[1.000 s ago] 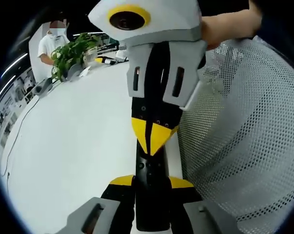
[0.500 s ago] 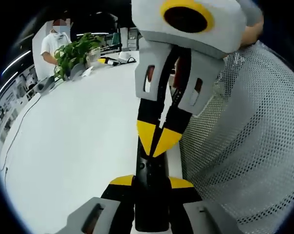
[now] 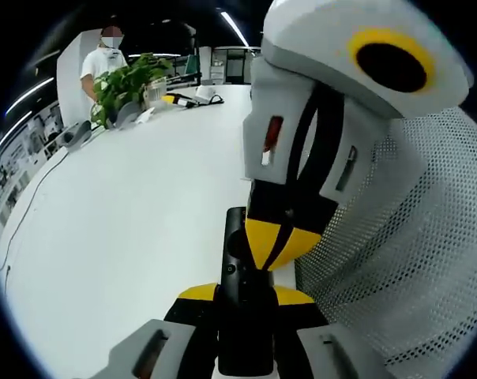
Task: Press the specified remote control buttons in sequence, fully releasing each button before pressing the next.
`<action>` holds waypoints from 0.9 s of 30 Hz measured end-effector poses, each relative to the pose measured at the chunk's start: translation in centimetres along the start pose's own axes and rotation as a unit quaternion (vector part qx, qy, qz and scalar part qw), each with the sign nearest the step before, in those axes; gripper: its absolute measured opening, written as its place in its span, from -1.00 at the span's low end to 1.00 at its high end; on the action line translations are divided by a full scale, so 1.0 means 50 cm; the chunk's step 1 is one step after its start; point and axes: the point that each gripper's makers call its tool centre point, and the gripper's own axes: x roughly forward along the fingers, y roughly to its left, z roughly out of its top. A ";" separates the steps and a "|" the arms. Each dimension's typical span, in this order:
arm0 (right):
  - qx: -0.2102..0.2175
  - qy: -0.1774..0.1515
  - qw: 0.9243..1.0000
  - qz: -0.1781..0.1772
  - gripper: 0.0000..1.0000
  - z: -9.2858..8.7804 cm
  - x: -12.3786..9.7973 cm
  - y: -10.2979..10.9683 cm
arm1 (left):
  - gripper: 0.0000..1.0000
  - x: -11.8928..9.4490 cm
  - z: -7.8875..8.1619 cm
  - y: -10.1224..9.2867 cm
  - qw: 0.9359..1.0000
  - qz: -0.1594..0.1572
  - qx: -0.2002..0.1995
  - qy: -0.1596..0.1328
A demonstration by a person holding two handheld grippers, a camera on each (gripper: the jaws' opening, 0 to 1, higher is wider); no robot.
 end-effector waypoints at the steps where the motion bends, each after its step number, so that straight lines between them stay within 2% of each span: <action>1: -0.006 0.003 1.000 -0.001 -1.00 0.000 0.001 0.000 | -0.51 0.000 0.000 0.000 1.000 0.000 0.000 0.000; 5: -0.022 0.006 1.000 -0.006 -1.00 0.000 0.000 -0.001 | -0.51 0.000 0.000 -0.001 1.000 0.000 0.005 0.001; 9: -0.019 -0.001 1.000 -0.011 -1.00 0.002 0.002 -0.006 | -0.51 0.001 -0.002 -0.001 1.000 0.003 0.021 0.012; 14: -0.023 -0.001 1.000 -0.018 -1.00 0.003 0.003 -0.009 | -0.51 0.001 -0.003 0.001 1.000 0.004 0.020 0.011; 15: -0.005 -0.007 1.000 -0.013 -1.00 0.004 0.002 -0.009 | -0.51 0.000 -0.003 0.001 1.000 0.003 0.018 0.008; 16: 0.042 -0.019 0.999 -0.004 -1.00 0.004 0.001 -0.010 | -0.51 0.000 -0.003 0.001 1.000 0.003 0.018 0.006; 18: 0.114 -0.042 0.992 0.010 -1.00 0.005 -0.001 -0.018 | -0.51 0.000 -0.002 0.001 1.000 0.003 0.018 0.003; 20: 0.151 -0.052 0.987 -0.009 -1.00 0.001 -0.003 -0.042 | -0.51 0.000 -0.001 0.001 1.000 0.002 0.019 0.002; 23: 0.134 -0.041 0.990 -0.013 -1.00 -0.005 -0.002 -0.049 | -0.51 0.000 -0.001 0.001 1.000 0.002 0.019 0.001; 25: 0.138 -0.040 0.990 -0.001 -1.00 -0.003 0.000 -0.042 | -0.51 0.000 -0.001 0.001 1.000 0.001 0.018 -0.001; 27: 0.141 -0.041 0.989 -0.003 -1.00 -0.001 -0.001 -0.043 | -0.51 -0.001 -0.001 0.003 1.000 0.000 0.017 -0.003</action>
